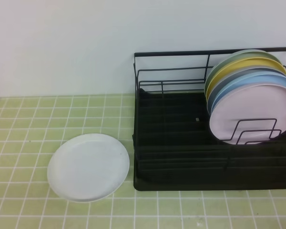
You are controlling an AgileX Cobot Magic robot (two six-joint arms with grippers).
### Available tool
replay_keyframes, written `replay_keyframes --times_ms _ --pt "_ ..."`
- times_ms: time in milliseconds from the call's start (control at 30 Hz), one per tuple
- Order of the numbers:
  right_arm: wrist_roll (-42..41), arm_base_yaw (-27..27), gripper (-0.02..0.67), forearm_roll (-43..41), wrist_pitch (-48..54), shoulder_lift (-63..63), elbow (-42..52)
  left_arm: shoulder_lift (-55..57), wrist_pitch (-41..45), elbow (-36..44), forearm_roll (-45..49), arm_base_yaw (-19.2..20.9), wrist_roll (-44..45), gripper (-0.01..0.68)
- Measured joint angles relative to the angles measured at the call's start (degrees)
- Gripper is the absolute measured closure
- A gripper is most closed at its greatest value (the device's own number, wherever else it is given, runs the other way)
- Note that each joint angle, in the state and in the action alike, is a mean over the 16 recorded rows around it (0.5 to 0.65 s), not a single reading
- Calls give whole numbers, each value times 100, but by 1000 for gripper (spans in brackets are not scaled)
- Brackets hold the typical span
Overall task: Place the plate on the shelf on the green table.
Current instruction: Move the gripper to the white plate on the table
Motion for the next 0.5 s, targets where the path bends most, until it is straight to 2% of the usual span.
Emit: replay_keyframes --times_ms 133,333,500 --pt "6 0 650 37 -829 2 -1 0 -414 0 -7 0 -70 675" --pt "15 0 650 85 -2699 6 -2 -17 -894 0 -14 1 -257 675" --pt "16 0 650 86 -4152 9 -5 -17 -879 0 -7 1 -475 675"
